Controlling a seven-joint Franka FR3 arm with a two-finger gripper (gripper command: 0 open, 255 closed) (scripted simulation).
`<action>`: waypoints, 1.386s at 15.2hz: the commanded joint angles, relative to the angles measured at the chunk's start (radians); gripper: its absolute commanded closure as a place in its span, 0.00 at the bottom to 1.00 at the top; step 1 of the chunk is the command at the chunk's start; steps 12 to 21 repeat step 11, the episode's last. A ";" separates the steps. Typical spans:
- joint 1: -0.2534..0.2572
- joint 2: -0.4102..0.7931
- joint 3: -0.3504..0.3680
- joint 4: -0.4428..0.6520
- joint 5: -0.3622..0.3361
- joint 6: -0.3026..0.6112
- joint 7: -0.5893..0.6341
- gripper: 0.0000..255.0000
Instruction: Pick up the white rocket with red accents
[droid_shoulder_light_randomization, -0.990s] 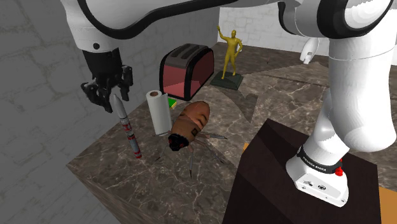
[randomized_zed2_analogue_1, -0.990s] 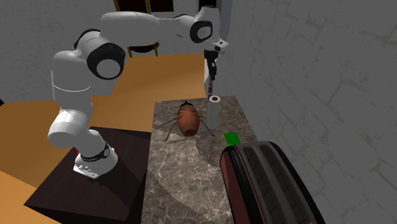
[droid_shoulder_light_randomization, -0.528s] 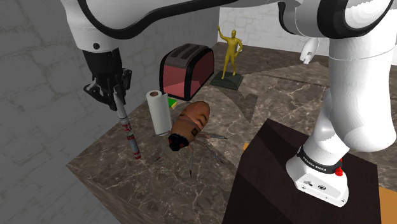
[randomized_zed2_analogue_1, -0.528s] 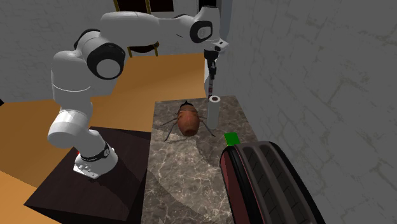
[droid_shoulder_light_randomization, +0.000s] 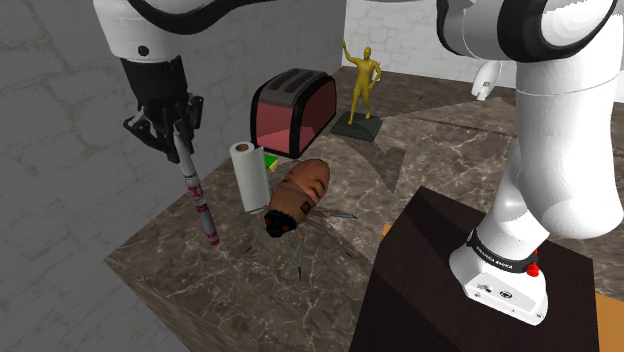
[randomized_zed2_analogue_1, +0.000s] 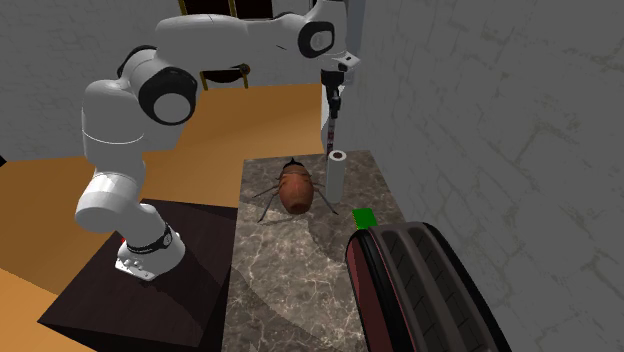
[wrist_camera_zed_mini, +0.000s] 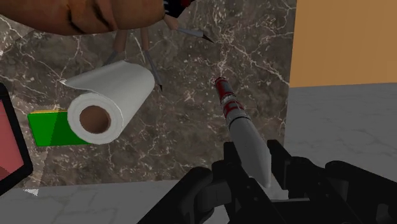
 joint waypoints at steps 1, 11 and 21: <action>0.006 0.007 0.000 0.038 -0.002 -0.031 0.000 1.00; 0.037 0.051 -0.001 0.218 -0.017 -0.168 -0.004 1.00; 0.037 0.051 -0.001 0.218 -0.017 -0.168 -0.004 1.00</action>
